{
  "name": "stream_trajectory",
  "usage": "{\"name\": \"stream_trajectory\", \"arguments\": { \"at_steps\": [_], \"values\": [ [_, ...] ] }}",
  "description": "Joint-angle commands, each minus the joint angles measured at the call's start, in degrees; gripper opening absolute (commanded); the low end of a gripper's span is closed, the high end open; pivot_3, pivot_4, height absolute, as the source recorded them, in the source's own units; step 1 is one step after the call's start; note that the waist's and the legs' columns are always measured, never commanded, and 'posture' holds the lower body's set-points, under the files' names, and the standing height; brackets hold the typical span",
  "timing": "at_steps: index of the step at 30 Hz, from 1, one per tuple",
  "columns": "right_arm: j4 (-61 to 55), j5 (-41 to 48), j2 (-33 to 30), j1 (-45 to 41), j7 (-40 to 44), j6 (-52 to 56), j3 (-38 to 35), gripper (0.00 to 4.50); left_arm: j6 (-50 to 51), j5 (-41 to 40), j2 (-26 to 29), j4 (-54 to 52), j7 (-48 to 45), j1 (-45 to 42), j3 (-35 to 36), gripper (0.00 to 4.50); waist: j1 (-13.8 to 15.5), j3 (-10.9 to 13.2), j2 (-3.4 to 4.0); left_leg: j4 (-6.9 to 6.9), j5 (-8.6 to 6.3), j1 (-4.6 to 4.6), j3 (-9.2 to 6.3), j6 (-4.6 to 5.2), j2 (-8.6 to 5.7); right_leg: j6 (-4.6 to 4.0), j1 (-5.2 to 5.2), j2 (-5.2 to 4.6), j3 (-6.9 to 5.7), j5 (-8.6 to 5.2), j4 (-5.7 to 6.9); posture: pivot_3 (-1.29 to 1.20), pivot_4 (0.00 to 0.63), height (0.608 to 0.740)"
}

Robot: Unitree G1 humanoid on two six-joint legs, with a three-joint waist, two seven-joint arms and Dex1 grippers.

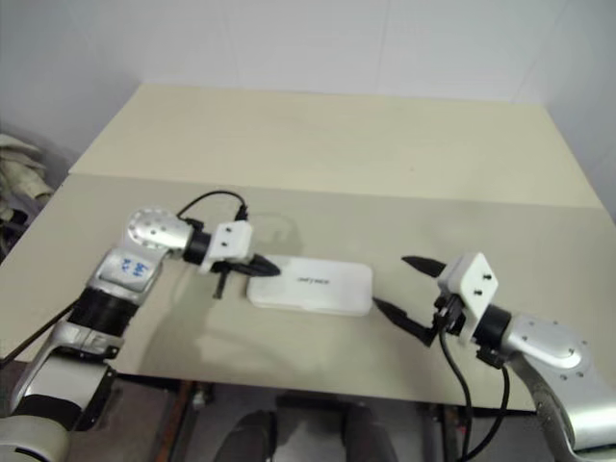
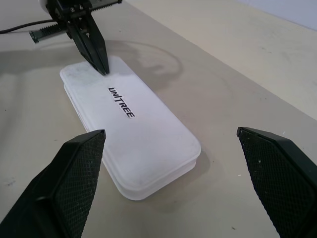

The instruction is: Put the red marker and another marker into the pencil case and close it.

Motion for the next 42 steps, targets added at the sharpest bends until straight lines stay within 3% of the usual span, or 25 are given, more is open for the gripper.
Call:
{"name": "stream_trajectory", "arguments": {
  "at_steps": [1,11,17,24,27,39,42],
  "values": [
    [-2.78,-0.39,1.01,0.97,-1.5,-1.18,-0.29,4.5,3.1,2.42,-0.47,-2.02,-0.11,1.91,-3.26,0.03,-0.02,0.0,0.0,-0.01,0.0,0.0,-0.01,0.0,0.0,0.0,0.0,0.0,0.0,0.0,0.0,0.0,0.15,0.74],
    [-3.78,-1.57,2.74,2.14,-3.11,-1.79,0.51,4.5,4.26,2.9,-1.31,-2.09,2.13,3.57,-4.06,0.03,-0.03,-0.01,0.01,-0.04,0.0,0.07,0.0,0.0,0.0,-0.01,0.03,0.01,0.01,0.0,0.0,0.0,0.15,0.74],
    [-2.78,-1.41,2.4,1.85,-2.25,-2.06,0.15,4.5,0.92,-4.64,-5.14,-1.64,6.95,2.3,5.16,0.03,0.02,0.01,-0.04,0.02,0.03,0.09,0.0,0.04,-0.01,0.01,0.1,0.0,0.03,0.01,-0.03,0.0,0.15,0.74],
    [-0.82,-0.37,0.87,0.12,0.24,-1.84,-0.26,4.5,1.5,-11.58,-2.24,-6.87,3.43,7.39,10.31,0.03,-0.32,0.04,-0.07,-0.2,0.05,0.01,0.01,0.05,0.05,-0.06,-0.12,0.01,0.01,0.05,-0.02,0.0,0.15,0.74],
    [0.87,-0.74,0.55,-1.23,0.92,-2.41,-0.12,4.5,1.84,-14.77,-1.04,-9.46,3.41,9.65,13.23,0.64,-0.06,0.04,-0.07,-0.22,0.05,-0.03,-0.01,0.05,0.05,-0.08,-0.14,0.01,-0.02,0.03,-0.06,0.0,0.15,0.74],
    [6.01,-0.98,-0.99,-5.92,3.86,-4.55,-0.95,4.5,3.21,-19.1,2.23,-12.94,12.61,17.07,25.29,4.35,-0.08,0.06,-0.09,-0.21,0.05,-0.04,-0.01,0.05,0.05,-0.05,-0.13,-0.02,-0.02,0.06,-0.12,0.0,0.15,0.74],
    [7.28,-0.7,-1.78,-7.03,4.79,-4.77,-1.7,4.5,2.92,-19.12,2.67,-13.38,13.14,19.69,26.09,4.45,-0.09,0.06,-0.09,-0.2,0.05,-0.04,-0.01,0.05,0.05,-0.05,-0.12,-0.02,-0.02,0.06,-0.12,0.0,0.15,0.74]
  ]
}}
